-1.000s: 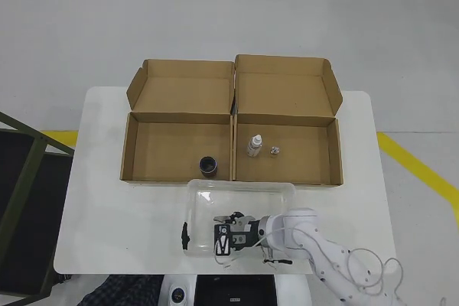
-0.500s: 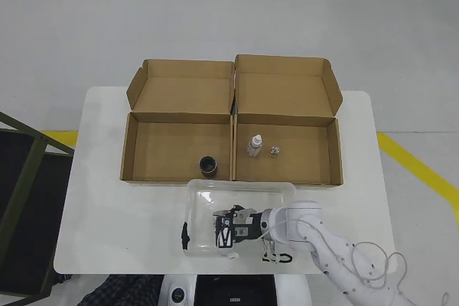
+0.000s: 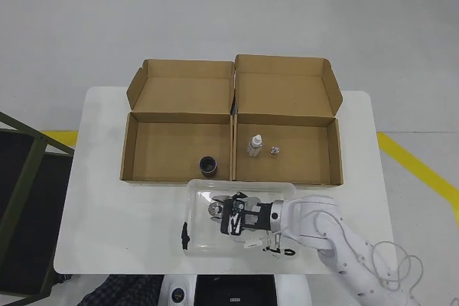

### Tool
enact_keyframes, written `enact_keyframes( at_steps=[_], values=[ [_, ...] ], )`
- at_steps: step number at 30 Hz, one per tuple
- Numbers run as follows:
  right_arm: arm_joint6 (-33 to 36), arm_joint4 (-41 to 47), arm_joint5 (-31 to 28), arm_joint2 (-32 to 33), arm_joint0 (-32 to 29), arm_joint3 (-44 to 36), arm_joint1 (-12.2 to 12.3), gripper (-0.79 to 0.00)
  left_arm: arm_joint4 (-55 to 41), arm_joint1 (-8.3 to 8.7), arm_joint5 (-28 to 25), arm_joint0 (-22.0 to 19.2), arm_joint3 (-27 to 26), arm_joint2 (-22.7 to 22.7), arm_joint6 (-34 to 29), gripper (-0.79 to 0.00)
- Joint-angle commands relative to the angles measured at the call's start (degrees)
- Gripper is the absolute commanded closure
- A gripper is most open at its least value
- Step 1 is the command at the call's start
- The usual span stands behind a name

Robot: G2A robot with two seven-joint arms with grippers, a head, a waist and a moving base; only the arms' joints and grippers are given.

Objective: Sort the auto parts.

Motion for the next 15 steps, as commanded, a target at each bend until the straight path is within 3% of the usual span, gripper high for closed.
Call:
enact_keyframes(
  at_steps=[1,15],
  values=[
    [-0.23,1.62,0.73,0.67,-0.23,-0.8,0.07,0.0,0.0,0.0,0.0,0.0,0.0,0.0,0.0,-0.785],
    [-5.31,17.85,4.35,5.16,-0.77,-3.89,0.24,0.0,0.0,0.0,0.0,0.0,0.0,0.0,0.0,-0.785]
  ],
)
